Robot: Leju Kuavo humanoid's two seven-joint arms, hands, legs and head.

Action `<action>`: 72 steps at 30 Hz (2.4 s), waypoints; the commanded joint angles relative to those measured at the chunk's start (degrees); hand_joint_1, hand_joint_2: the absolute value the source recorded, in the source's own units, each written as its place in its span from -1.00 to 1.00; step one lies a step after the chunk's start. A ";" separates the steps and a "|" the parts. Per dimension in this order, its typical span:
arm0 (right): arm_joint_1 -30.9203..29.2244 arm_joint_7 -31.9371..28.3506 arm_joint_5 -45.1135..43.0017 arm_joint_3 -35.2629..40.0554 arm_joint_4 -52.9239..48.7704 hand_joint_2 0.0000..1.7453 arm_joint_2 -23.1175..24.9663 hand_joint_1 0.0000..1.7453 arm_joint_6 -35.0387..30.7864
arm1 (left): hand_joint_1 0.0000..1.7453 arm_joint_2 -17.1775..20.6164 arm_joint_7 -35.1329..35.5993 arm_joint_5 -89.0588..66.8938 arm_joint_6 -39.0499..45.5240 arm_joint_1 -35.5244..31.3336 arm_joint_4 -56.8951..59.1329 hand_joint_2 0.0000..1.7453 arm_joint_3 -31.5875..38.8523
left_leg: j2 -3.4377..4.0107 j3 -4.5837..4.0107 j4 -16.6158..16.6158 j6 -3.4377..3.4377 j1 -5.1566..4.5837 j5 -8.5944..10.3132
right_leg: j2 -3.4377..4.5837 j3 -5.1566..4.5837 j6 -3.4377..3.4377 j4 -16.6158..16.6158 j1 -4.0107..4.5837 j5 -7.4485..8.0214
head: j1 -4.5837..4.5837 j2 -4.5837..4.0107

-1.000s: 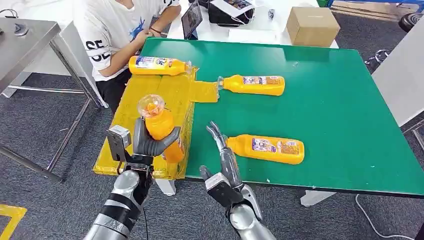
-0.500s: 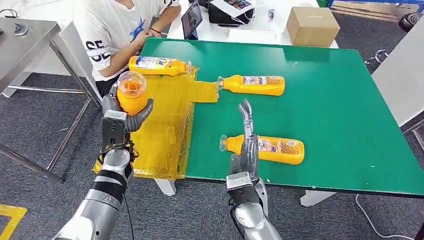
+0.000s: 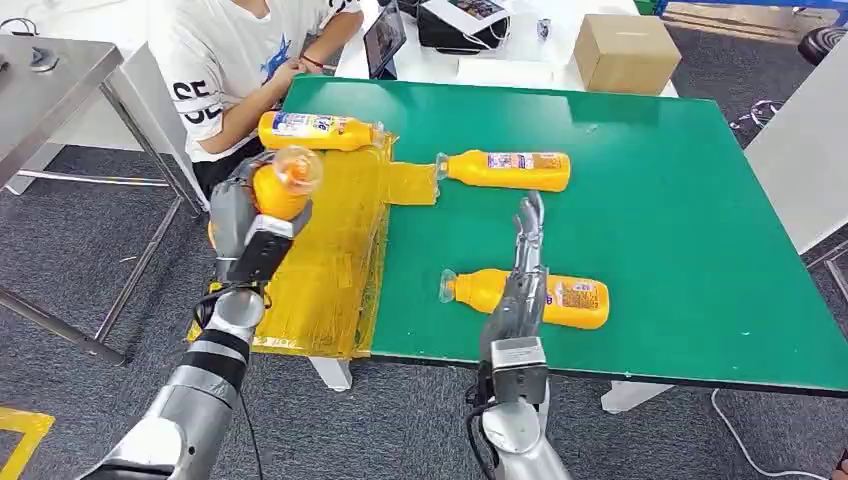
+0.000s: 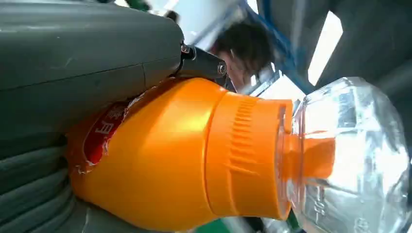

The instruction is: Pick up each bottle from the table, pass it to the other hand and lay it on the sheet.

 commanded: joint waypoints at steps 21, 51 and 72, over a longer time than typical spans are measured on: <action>-2.61 0.00 -2.93 -7.06 1.80 -1.00 -0.10 -1.00 5.39 | 1.00 5.57 8.00 -19.72 -17.15 -6.90 26.86 1.00 -10.99 | 0.29 0.25 -0.05 -0.09 0.03 -0.08 | 0.21 0.17 -0.25 -0.05 0.04 0.08 | -0.02 0.00; -3.67 0.00 -2.99 -7.49 9.86 1.00 1.25 -1.00 10.07 | -1.00 7.09 10.81 -30.25 -25.19 -4.52 31.12 1.00 -17.36 | 0.47 0.63 -0.15 -0.10 0.04 -0.11 | 0.37 0.50 -0.26 -0.10 0.03 0.09 | 0.00 0.00; -4.34 0.25 -2.98 -8.17 11.79 1.00 1.61 -1.00 10.66 | -1.00 6.70 5.49 -20.22 -36.43 -4.28 29.66 -1.00 -9.48 | 0.32 0.72 -0.14 -0.10 0.04 -0.07 | 0.31 0.63 -0.28 -0.11 0.04 0.10 | 0.00 0.00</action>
